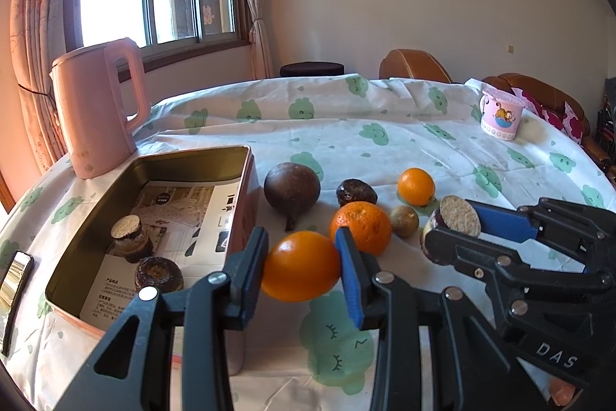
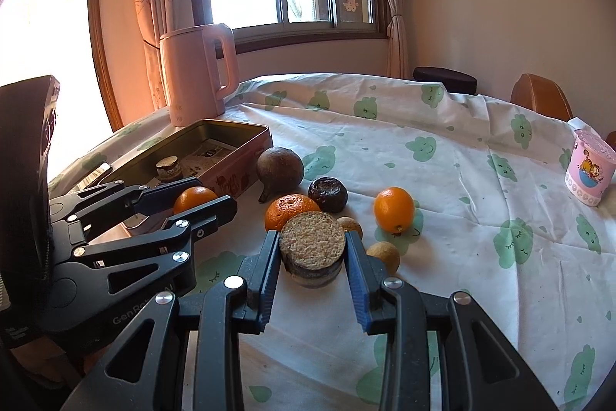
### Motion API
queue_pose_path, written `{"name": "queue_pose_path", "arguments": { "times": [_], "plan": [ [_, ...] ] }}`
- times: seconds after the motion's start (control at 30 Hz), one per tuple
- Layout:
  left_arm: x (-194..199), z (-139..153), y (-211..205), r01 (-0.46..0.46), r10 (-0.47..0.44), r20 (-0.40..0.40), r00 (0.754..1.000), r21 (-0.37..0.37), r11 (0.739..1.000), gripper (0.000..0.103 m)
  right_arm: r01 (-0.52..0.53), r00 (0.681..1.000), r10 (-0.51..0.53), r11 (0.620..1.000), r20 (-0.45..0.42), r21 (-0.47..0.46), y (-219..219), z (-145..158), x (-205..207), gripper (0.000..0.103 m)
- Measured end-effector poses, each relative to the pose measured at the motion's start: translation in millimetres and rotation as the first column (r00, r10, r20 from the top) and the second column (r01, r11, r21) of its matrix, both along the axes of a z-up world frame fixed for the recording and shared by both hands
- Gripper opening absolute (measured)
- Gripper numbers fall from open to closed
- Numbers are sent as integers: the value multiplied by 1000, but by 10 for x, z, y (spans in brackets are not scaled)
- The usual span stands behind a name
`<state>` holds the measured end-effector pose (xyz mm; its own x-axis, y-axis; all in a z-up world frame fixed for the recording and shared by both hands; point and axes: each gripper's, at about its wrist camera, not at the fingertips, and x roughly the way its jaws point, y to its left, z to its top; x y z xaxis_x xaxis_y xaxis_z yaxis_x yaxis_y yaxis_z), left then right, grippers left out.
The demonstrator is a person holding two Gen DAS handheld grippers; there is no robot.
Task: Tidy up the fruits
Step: 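Lift and carry the cake and the orange toward the tin box with both grippers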
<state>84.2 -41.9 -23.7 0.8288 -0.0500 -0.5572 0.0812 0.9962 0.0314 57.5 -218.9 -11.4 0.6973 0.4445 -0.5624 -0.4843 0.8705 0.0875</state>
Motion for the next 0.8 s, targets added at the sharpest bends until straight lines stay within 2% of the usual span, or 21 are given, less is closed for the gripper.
{"name": "queue_pose_path", "arguments": {
  "times": [0.8],
  "plan": [
    [-54,46,1,-15,15,45,999,13,1000,38,17,999,-18,999,48,40,-81,55,-83,35]
  ]
}}
